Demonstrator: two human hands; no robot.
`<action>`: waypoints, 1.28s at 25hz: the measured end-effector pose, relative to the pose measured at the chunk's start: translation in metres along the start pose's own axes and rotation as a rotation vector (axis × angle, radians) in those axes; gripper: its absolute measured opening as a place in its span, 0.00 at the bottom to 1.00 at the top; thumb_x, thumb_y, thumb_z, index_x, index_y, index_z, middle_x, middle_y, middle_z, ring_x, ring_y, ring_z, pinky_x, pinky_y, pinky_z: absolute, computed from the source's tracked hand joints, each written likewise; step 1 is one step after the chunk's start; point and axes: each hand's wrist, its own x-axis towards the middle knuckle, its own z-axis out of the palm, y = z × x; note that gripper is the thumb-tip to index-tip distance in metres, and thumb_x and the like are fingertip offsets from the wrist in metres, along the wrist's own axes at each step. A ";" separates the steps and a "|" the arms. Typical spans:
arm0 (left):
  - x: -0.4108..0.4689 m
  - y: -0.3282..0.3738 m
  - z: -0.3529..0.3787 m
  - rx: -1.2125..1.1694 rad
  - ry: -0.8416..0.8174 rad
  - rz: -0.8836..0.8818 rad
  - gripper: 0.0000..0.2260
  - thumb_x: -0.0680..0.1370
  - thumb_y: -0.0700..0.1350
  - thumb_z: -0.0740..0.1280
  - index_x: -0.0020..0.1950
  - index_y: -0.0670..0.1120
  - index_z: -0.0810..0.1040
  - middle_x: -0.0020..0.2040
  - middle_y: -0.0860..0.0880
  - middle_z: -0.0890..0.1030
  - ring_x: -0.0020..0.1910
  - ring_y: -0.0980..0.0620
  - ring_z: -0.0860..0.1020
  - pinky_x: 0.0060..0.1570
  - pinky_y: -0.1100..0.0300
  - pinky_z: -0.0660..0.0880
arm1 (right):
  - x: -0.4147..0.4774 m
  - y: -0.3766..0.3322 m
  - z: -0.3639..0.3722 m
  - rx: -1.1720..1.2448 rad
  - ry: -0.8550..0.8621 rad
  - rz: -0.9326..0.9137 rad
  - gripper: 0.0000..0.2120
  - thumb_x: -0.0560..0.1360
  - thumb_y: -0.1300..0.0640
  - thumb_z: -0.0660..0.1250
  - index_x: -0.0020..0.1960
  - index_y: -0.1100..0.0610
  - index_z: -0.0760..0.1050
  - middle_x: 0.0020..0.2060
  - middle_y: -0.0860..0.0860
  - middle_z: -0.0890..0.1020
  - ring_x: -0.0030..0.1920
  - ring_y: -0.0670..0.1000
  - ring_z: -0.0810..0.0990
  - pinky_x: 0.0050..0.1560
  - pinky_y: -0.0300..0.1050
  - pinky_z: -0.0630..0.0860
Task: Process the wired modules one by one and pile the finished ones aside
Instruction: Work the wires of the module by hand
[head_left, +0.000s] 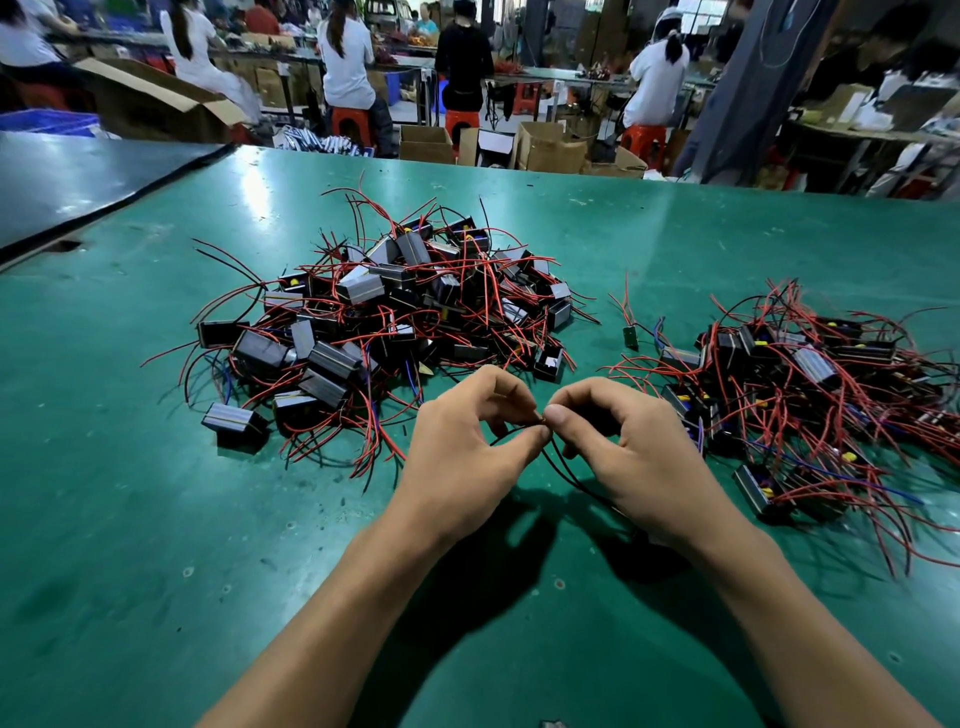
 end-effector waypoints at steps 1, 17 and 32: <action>0.000 0.000 0.000 -0.011 -0.001 -0.016 0.09 0.71 0.39 0.77 0.45 0.45 0.78 0.39 0.52 0.84 0.38 0.64 0.80 0.38 0.74 0.67 | 0.000 0.000 -0.001 0.024 -0.011 0.011 0.06 0.78 0.60 0.71 0.44 0.51 0.80 0.33 0.49 0.82 0.35 0.51 0.79 0.41 0.46 0.76; 0.002 0.000 -0.003 -0.129 -0.039 -0.192 0.04 0.71 0.40 0.77 0.43 0.45 0.84 0.39 0.48 0.86 0.42 0.50 0.84 0.48 0.55 0.81 | -0.002 -0.004 -0.001 0.037 -0.052 0.045 0.05 0.78 0.59 0.70 0.44 0.52 0.79 0.33 0.48 0.82 0.35 0.49 0.79 0.41 0.42 0.76; 0.002 -0.004 -0.001 -0.044 -0.094 -0.128 0.03 0.75 0.44 0.74 0.46 0.49 0.87 0.40 0.52 0.86 0.44 0.51 0.83 0.50 0.53 0.79 | -0.003 -0.011 0.003 0.046 0.015 0.101 0.07 0.77 0.57 0.70 0.40 0.54 0.80 0.30 0.50 0.80 0.31 0.45 0.73 0.36 0.44 0.72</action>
